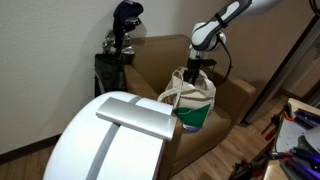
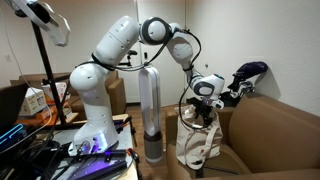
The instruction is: Take the black object out of the white and green bag and put it on the sofa
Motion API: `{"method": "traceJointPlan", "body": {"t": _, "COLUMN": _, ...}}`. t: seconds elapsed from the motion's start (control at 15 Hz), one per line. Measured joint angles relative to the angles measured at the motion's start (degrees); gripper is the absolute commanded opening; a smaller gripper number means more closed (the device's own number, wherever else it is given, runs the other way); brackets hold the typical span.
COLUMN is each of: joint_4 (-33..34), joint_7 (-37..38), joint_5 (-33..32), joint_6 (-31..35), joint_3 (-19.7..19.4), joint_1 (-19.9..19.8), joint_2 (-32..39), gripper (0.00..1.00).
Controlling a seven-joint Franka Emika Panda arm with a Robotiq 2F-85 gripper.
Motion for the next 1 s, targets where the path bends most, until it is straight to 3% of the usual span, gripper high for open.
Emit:
{"method": "traceJointPlan", "body": {"t": 0.53, "joint_4": 0.99, "joint_7": -0.59, "joint_5": -0.34, "joint_6": 1.46, "joint_3": 0.56, "joint_1": -0.03, "joint_2": 1.36, "gripper": 1.00}}
{"method": "traceJointPlan", "body": {"t": 1.0, "joint_4": 1.49, "joint_7": -0.75, "joint_5": -1.43, "joint_6": 8.09, "joint_3": 0.62, "joint_1": -0.23, "joint_2": 11.35, "gripper": 1.00}}
